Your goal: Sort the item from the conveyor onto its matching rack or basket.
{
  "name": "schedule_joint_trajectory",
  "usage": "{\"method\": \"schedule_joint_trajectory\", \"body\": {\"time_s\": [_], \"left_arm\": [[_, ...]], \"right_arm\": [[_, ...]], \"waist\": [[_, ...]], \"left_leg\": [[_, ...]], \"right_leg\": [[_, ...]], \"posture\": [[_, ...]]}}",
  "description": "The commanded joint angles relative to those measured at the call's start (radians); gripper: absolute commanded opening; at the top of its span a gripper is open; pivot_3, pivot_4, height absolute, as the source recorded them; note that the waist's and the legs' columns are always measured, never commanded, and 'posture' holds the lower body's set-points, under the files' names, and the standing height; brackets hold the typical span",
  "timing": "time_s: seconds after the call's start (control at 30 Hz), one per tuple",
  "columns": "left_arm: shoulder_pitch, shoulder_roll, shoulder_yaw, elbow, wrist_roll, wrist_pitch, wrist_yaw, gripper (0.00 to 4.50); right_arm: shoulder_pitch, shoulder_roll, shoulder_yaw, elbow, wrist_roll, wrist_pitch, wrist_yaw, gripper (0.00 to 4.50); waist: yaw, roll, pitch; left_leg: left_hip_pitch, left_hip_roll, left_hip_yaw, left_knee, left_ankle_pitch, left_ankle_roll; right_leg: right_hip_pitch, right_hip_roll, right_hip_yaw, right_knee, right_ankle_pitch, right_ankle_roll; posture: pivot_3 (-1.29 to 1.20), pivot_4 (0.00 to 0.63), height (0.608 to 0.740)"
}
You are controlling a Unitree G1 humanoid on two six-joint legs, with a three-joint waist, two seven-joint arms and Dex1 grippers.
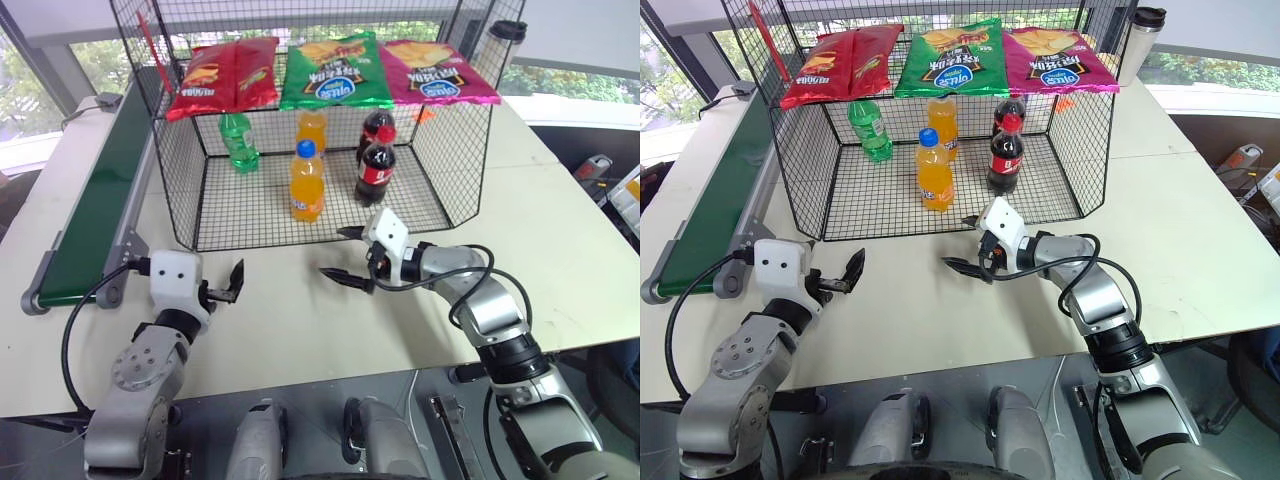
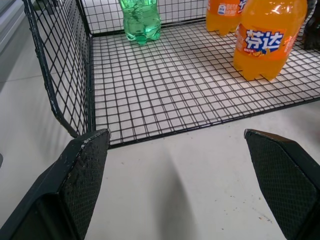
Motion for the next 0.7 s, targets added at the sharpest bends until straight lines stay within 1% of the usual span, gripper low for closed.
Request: {"method": "schedule_joint_trajectory", "body": {"time_s": [0.03,0.7], "left_arm": [[-0.004,0.003,0.0,-0.04,-0.002,-0.026,-0.001,4.47],[0.001,0.007,-0.006,-0.038,0.004,-0.02,0.003,4.47]], "right_arm": [[-0.012,0.005,-0.027,-0.027,0.019,-0.014,0.002,4.5],[-0.008,0.002,-0.029,-0.03,0.022,-0.012,0.005,4.5]], "waist": [[0.0,0.0,0.0],[0.0,0.0,0.0]], "left_leg": [[0.0,0.0,0.0,0.0,0.0,0.0],[0.0,0.0,0.0,0.0,0.0,0.0]], "right_leg": [[0.0,0.0,0.0,0.0,0.0,0.0],[0.0,0.0,0.0,0.0,0.0,0.0]], "posture": [[0.0,0.15,0.74],[0.0,0.15,0.74]]}}
